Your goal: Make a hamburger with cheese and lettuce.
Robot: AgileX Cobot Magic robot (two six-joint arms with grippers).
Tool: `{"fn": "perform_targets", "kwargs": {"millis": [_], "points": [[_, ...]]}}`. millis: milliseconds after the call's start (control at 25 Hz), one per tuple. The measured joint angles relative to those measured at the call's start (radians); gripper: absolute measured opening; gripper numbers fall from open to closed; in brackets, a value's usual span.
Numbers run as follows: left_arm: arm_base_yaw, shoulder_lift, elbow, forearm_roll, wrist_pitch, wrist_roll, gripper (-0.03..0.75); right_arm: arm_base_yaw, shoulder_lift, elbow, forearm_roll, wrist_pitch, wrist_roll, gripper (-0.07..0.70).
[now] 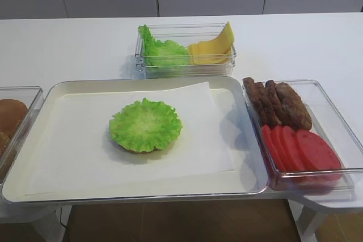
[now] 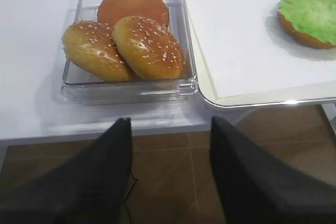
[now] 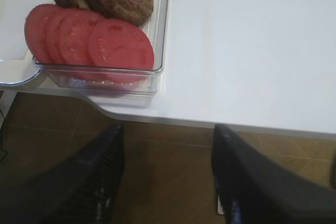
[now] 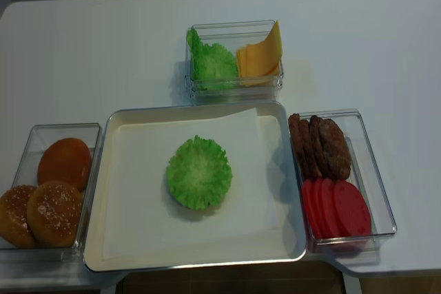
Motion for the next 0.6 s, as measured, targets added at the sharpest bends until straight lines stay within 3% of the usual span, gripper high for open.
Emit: {"fn": "perform_targets", "kwargs": {"millis": [600], "points": [[0.0,0.0,0.0,0.0,0.0,0.0,0.361,0.0,-0.067,0.0,0.0,-0.002,0.0,0.406]]}}
